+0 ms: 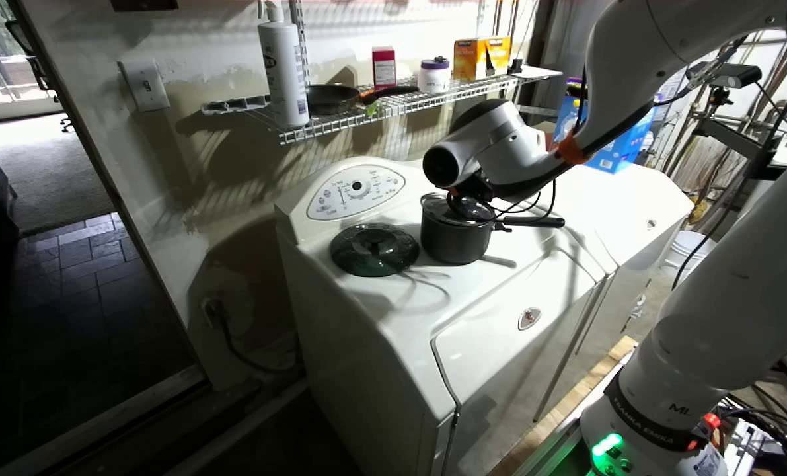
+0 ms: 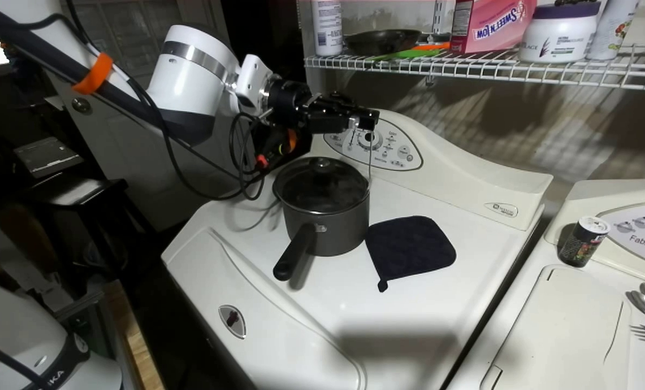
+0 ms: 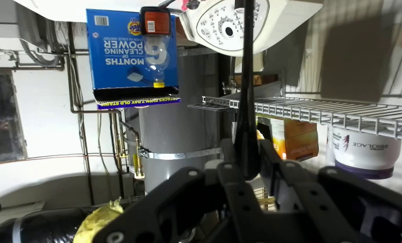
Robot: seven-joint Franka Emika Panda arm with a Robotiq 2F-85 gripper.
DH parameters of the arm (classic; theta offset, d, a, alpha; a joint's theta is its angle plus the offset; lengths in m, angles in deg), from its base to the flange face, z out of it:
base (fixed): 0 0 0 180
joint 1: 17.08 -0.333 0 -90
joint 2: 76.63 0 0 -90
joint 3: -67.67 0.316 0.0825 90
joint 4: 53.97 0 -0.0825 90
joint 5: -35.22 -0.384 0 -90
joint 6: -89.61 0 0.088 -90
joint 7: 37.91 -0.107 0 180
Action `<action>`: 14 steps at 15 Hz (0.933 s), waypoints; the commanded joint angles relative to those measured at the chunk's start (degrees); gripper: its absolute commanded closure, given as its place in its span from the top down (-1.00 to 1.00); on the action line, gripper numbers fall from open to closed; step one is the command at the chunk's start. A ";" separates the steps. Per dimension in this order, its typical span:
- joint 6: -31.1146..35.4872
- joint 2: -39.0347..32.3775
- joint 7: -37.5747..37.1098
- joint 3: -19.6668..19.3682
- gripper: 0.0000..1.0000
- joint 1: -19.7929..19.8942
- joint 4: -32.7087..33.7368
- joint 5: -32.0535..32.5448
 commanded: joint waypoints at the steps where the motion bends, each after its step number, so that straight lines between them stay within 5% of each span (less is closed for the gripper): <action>1: -2.88 -0.13 -3.65 0.45 -0.89 -0.71 -1.16 2.44; 14: -5.47 0.03 -4.19 1.01 -0.89 -1.60 -2.03 2.06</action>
